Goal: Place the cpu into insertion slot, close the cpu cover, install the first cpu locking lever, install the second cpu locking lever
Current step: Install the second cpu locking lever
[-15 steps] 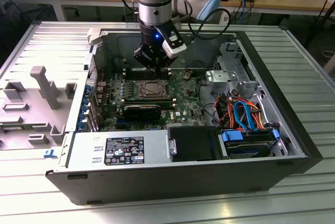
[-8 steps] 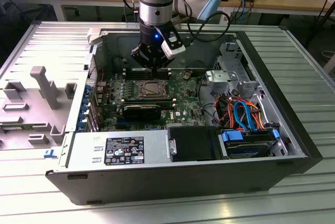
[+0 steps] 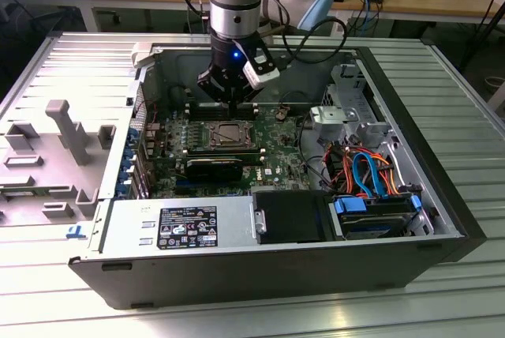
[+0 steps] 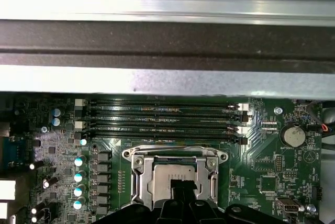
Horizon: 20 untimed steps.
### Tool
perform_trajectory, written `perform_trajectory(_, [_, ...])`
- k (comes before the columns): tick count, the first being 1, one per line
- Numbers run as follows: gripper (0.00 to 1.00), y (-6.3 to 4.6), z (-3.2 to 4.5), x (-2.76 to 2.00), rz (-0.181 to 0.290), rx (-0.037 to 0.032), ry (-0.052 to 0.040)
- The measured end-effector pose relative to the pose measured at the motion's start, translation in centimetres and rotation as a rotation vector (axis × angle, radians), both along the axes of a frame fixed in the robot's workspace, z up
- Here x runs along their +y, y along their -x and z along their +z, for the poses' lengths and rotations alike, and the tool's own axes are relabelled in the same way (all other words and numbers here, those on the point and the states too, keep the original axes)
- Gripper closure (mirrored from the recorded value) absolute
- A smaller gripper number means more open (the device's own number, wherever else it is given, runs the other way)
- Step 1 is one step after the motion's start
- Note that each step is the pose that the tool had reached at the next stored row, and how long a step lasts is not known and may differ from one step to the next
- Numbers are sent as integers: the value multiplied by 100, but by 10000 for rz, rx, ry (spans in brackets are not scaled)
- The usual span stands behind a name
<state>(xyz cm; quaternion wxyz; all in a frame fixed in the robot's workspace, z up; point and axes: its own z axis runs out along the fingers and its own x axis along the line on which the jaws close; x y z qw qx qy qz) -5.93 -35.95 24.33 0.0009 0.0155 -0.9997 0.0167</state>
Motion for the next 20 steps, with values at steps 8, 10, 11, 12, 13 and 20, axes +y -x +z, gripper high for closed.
perform_trajectory(8, [89, 0, -1, -82, 1, 1, 0])
perform_trajectory(10, [89, -29, -6, -134, 1, 6, 2])
perform_trajectory(11, [89, -79, -10, -147, 2, 18, 2])
perform_trajectory(12, [89, -116, -13, -169, 5, 32, 5])
perform_trajectory(13, [89, -128, -18, -213, 4, 33, 6])
perform_trajectory(20, [89, -154, -94, -505, 4, 44, -51])
